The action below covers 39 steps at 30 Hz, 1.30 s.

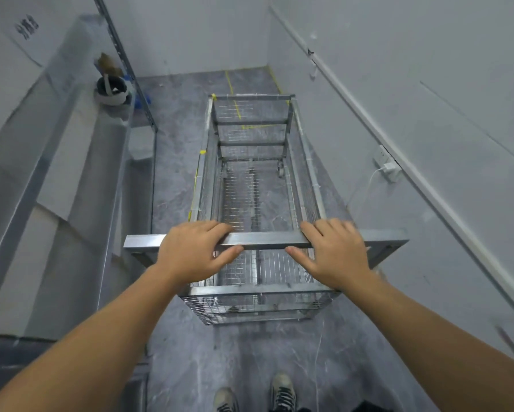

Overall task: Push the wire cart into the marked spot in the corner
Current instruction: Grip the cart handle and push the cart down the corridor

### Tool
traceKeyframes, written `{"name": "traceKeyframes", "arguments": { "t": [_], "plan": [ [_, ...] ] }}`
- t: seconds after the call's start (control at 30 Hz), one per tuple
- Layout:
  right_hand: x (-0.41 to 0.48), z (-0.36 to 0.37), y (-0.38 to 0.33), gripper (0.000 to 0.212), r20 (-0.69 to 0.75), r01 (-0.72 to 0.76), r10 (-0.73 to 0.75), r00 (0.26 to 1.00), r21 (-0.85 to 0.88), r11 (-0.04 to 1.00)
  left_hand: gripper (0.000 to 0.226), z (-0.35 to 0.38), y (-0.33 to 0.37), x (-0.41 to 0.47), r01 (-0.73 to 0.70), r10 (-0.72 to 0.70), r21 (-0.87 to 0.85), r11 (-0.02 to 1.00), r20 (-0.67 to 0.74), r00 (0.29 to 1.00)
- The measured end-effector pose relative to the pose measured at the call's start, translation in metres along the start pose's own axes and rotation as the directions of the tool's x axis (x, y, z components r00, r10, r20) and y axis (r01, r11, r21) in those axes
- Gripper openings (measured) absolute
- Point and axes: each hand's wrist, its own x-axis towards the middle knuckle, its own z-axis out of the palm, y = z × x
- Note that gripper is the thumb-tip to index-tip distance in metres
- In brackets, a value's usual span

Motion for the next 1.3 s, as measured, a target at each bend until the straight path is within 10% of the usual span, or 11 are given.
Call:
{"name": "traceKeyframes", "arguments": {
  "t": [0.7,1.3],
  "plan": [
    [0.118,0.051,0.026,0.072,0.007,-0.063,0.063,0.998,-0.045,0.997,0.054,0.023,-0.069,0.108,0.02,-0.011,0.11,0.994,-0.083,0.996],
    [0.315,0.124,-0.011,0.064,-0.045,-0.114,0.111,0.993,-0.075,0.991,0.054,0.038,-0.261,0.241,-0.05,0.055,0.103,0.993,-0.043,0.998]
  ]
}}
